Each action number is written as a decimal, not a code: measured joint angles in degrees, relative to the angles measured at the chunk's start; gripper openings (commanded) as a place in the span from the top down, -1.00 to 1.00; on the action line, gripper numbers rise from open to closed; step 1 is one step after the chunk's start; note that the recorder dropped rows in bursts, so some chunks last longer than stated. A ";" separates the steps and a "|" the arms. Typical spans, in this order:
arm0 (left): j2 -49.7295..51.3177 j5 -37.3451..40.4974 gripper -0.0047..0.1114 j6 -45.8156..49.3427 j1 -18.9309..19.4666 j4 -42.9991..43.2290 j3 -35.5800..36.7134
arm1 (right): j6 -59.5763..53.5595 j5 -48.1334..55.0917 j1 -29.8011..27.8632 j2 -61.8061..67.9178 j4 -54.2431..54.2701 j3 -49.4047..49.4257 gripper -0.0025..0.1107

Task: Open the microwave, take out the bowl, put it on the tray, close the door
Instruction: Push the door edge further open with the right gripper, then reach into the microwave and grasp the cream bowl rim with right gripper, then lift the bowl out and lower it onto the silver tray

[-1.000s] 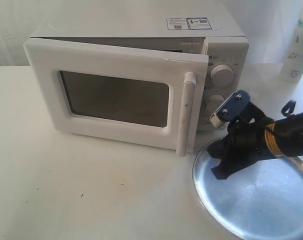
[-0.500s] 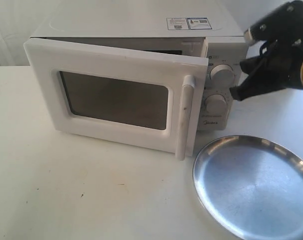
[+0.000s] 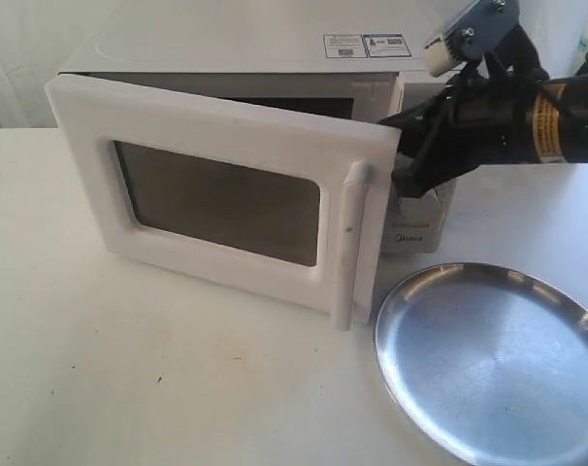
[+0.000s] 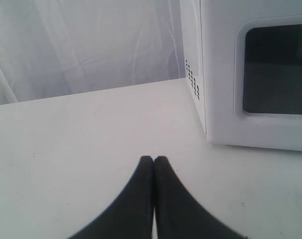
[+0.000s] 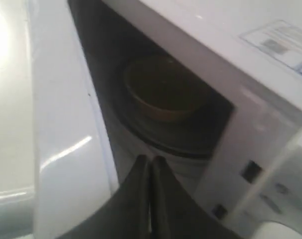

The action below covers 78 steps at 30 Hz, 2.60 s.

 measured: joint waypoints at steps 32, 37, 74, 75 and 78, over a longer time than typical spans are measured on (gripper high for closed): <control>0.00 0.00 0.92 0.00 0.00 -0.02 0.00 | -73.70 0.23 18.82 24.96 50.48 -6.95 -0.19; 0.00 0.00 0.92 0.00 0.00 -0.02 0.00 | -79.15 7.52 19.93 33.98 56.50 -16.43 -0.19; 0.00 0.00 0.92 0.00 0.00 -0.02 0.00 | -74.76 62.64 37.97 10.45 65.53 -1.62 0.96; 0.00 0.00 0.92 0.00 0.00 -0.02 0.00 | -72.63 65.35 38.05 8.72 65.80 0.35 0.96; 0.00 0.00 0.92 0.00 0.00 -0.02 0.00 | -68.41 69.68 37.67 4.08 65.90 6.15 0.96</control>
